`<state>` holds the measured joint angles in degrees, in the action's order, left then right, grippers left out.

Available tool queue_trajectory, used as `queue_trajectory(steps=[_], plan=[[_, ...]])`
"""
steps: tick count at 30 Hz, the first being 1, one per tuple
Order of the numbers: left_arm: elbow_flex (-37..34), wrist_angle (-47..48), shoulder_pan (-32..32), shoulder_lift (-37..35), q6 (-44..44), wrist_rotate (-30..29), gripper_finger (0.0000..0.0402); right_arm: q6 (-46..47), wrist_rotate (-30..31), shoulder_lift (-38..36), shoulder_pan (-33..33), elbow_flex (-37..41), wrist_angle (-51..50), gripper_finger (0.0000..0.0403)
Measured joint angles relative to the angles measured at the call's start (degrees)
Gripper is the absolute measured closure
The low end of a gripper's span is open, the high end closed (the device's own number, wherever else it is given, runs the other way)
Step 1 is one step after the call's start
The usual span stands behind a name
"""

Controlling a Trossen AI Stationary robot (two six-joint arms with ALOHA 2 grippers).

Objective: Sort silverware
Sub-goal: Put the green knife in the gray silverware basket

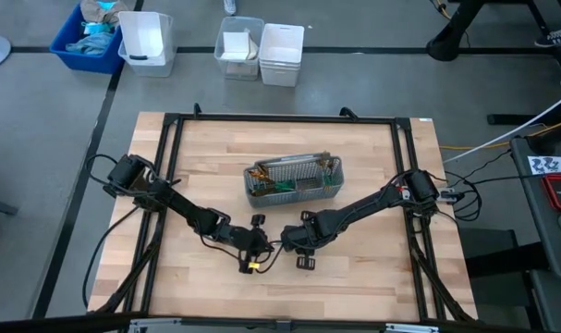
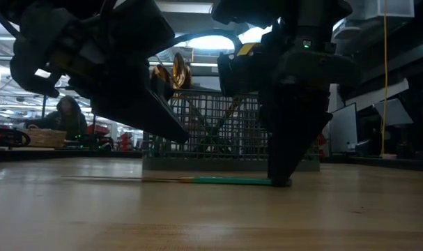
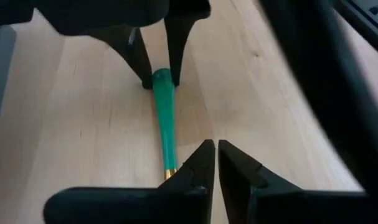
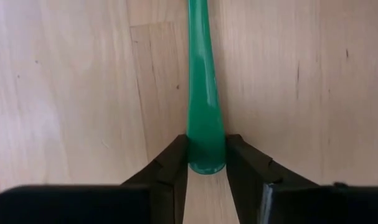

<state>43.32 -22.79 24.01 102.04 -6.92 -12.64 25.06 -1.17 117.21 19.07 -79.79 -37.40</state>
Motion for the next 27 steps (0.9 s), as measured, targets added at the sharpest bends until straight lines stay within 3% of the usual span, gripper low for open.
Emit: queue_trajectory(steps=[14,27], plan=[[0.1,-0.1,0.1,0.0,2.7,0.0,0.0298,-0.1,-1.9,0.0,-0.6,-2.3,-1.6,0.0306],[0.1,-0.4,0.1,0.0,2.5,0.0,0.0288,-1.6,-2.4,-0.1,-0.8,-5.7,-2.1,0.0308]])
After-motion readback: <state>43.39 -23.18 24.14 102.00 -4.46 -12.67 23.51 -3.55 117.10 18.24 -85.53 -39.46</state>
